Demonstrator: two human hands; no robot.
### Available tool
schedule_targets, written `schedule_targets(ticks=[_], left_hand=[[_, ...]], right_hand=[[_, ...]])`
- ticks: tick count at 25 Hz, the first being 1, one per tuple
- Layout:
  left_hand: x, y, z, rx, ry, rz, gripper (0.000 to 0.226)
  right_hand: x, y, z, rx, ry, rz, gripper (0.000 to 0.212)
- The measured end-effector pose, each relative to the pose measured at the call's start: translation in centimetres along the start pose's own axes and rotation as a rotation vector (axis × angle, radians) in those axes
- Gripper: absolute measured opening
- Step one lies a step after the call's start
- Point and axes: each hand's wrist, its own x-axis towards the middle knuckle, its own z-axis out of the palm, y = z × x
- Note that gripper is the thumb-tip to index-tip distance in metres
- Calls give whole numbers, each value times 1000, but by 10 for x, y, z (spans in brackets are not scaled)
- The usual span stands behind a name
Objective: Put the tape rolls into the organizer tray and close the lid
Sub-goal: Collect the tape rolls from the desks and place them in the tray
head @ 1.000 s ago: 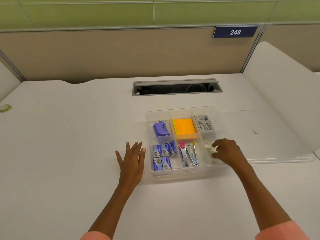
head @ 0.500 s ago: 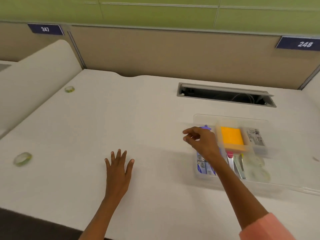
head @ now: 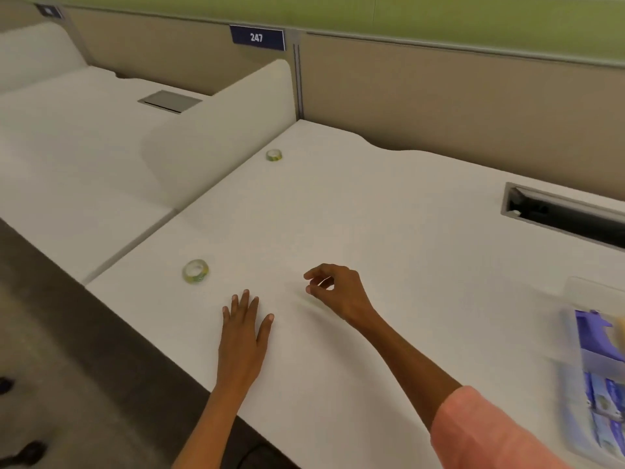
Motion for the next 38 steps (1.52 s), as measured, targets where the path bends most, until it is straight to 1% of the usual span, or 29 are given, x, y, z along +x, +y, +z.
schedule_targets(ticks=[4, 7, 9, 11, 12, 14, 18, 22, 25, 29, 32, 34, 35, 38], left_hand=[[13, -11, 5, 72, -3, 21, 68], [15, -13, 9, 41, 37, -13, 65], [16, -15, 9, 32, 88, 12, 59], [16, -14, 7, 43, 108, 41, 57], [17, -14, 6, 51, 104, 52, 56], [16, -14, 7, 58, 96, 61, 57], [15, -14, 6, 46, 90, 52, 61], [15, -15, 8, 59, 85, 37, 60], [14, -14, 8, 105, 67, 61, 58], [10, -6, 5, 144, 64, 98, 78], [3, 7, 5, 73, 77, 76, 92], [-2, 26, 10, 32, 39, 76, 95], [-5, 39, 15, 20, 18, 98, 90], [-12, 89, 36, -67, -29, 156, 54]], right_hand=[[49, -21, 56, -59, -86, -75, 20], [81, -32, 94, -118, -162, -141, 25], [100, -39, 117, -252, -262, -243, 36], [113, -44, 134, -464, -355, -358, 47], [118, -46, 139, -535, -379, -399, 49], [124, -47, 143, -573, -387, -432, 45], [120, -42, 133, -489, -363, -426, 34], [106, -24, 113, -474, -245, -436, 31], [92, -6, 91, -414, -167, -374, 26], [67, 16, 54, -372, -78, -325, 30], [43, 30, 16, -332, -2, -255, 36], [23, 38, -14, -293, 55, -196, 40], [12, 42, -30, -271, 79, -178, 41], [-24, 53, -82, -216, 172, -133, 42]])
